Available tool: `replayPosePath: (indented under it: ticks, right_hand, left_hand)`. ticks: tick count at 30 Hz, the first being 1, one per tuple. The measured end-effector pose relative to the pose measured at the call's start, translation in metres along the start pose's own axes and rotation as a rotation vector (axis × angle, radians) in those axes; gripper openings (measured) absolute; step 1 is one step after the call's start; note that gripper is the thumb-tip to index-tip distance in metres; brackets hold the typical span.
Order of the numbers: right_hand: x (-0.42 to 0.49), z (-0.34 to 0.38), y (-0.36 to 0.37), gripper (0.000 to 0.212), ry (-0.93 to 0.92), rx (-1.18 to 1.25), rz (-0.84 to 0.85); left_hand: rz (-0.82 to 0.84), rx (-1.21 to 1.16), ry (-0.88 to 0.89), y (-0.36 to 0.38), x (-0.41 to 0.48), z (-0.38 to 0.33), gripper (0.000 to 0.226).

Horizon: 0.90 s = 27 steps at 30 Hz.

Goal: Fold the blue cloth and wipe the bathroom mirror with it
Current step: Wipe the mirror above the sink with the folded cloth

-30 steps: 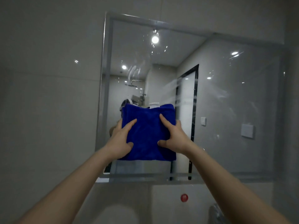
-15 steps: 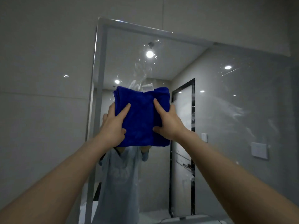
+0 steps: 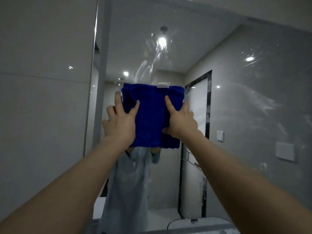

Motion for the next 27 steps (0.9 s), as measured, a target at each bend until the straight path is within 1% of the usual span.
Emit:
replayPosePath:
  ticks: [3,5,8,11,14,17,20,22,27]
  right_hand:
    - [-0.003,0.004,-0.012,0.106,0.000,-0.257,-0.055]
    - [-0.003,0.010,-0.018,0.104,-0.028,-0.364,-0.089]
    - [-0.003,0.021,-0.023,0.096,-0.092,-0.475,-0.155]
    - [0.000,0.024,-0.018,0.093,-0.131,-0.503,-0.131]
    - [0.002,0.019,-0.013,0.097,-0.122,-0.468,-0.094]
    - [0.004,0.017,-0.011,0.098,-0.120,-0.441,-0.082]
    - [0.006,0.016,-0.011,0.099,-0.117,-0.407,-0.073]
    - [0.006,0.015,-0.011,0.101,-0.118,-0.387,-0.074]
    - [0.007,0.016,-0.011,0.099,-0.114,-0.358,-0.087]
  left_hand:
    - [-0.153,0.382,0.043,-0.013,-0.003,-0.006,0.097]
    - [-0.216,0.522,0.095,-0.021,-0.006,-0.012,0.091]
    - [-0.262,0.650,0.167,-0.021,-0.007,-0.019,0.088]
    - [-0.278,0.719,0.232,-0.020,-0.007,-0.021,0.089]
    - [-0.275,0.800,0.322,-0.015,-0.008,-0.020,0.081]
    - [-0.292,0.905,0.347,-0.010,-0.007,-0.017,0.078]
    - [-0.285,0.920,0.329,-0.011,-0.004,-0.015,0.079]
    - [-0.274,0.856,0.309,-0.019,-0.004,-0.016,0.079]
    - [-0.250,0.666,0.299,-0.035,-0.004,-0.024,0.066]
Point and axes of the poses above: each hand's wrist, its own x-axis towards the middle knuckle, its own y-axis out of the palm, z = x × y, the point moved 9 cm from there along x, towards the middle knuckle, and after that the axes turned 14 degrees about -y, right-handed, at the moved point
